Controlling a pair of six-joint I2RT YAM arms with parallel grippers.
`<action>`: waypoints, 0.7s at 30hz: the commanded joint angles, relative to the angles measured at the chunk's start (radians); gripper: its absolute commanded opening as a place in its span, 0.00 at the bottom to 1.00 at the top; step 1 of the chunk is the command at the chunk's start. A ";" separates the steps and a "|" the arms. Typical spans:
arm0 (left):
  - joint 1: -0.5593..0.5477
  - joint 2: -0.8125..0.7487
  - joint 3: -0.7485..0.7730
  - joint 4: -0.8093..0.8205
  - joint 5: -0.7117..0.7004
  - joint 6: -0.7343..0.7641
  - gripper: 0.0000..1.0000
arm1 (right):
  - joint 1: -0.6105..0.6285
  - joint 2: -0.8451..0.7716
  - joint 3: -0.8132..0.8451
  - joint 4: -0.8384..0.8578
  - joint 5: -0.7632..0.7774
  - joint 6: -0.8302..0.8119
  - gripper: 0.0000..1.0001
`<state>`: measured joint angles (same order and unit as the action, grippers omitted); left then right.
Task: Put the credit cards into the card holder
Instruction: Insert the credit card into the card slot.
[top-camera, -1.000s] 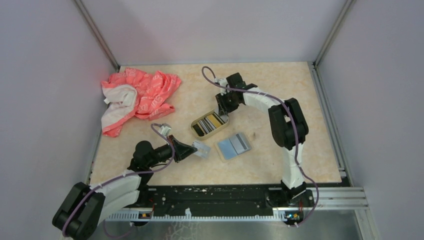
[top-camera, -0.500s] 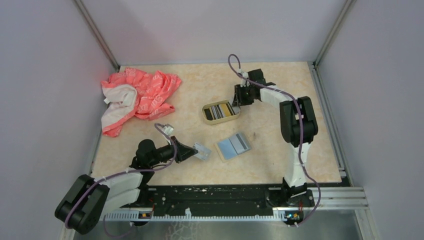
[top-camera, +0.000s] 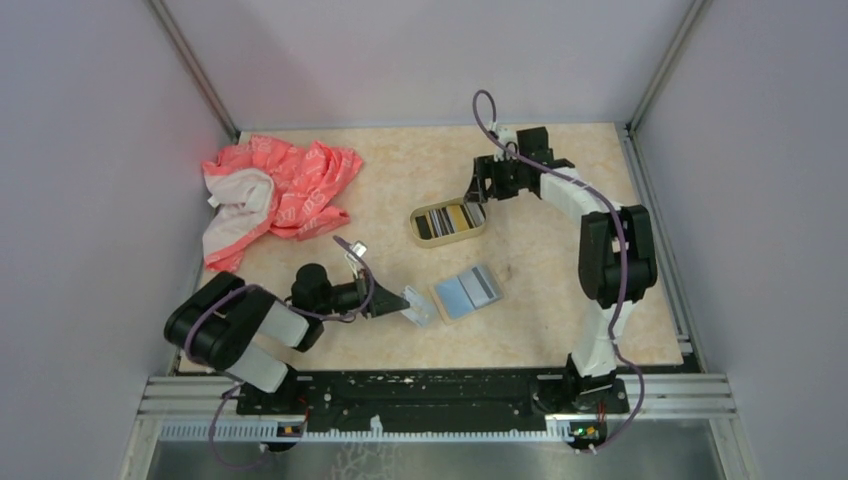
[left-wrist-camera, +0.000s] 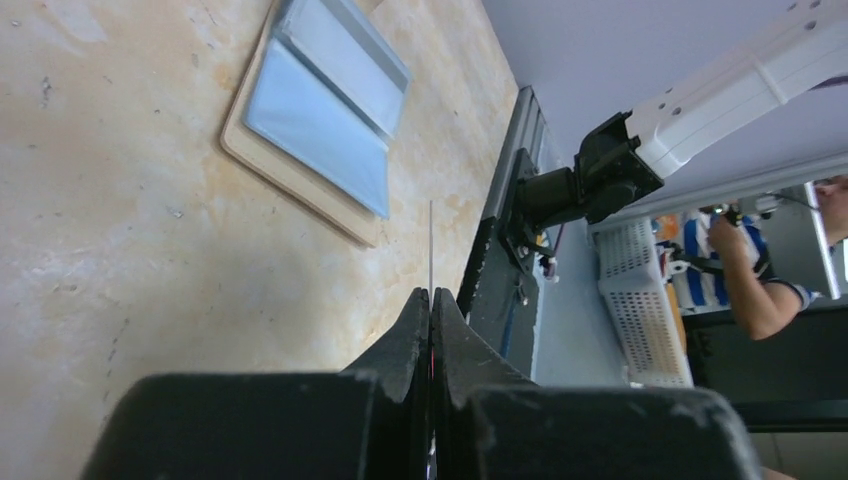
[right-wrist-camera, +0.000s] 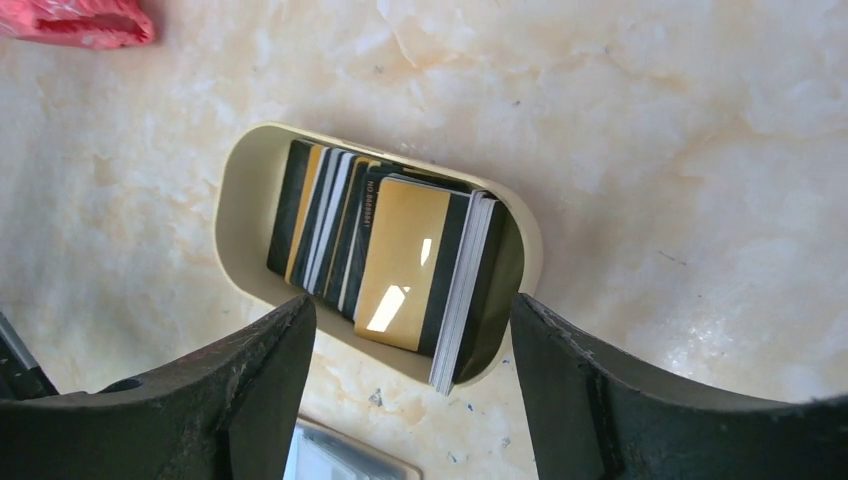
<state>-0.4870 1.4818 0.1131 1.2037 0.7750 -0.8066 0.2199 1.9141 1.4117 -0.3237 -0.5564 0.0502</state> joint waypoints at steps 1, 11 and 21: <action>-0.014 0.160 0.063 0.296 0.097 -0.135 0.00 | -0.017 -0.118 -0.006 -0.016 -0.038 -0.081 0.72; -0.078 0.486 0.238 0.470 0.077 -0.268 0.00 | -0.016 -0.461 -0.292 -0.069 -0.205 -0.517 0.99; -0.134 0.502 0.320 0.190 -0.034 -0.191 0.00 | -0.016 -0.620 -0.636 0.014 -0.237 -0.821 0.93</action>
<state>-0.6113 1.9991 0.4126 1.4826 0.7967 -1.0405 0.2062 1.2789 0.7803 -0.3717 -0.7494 -0.6861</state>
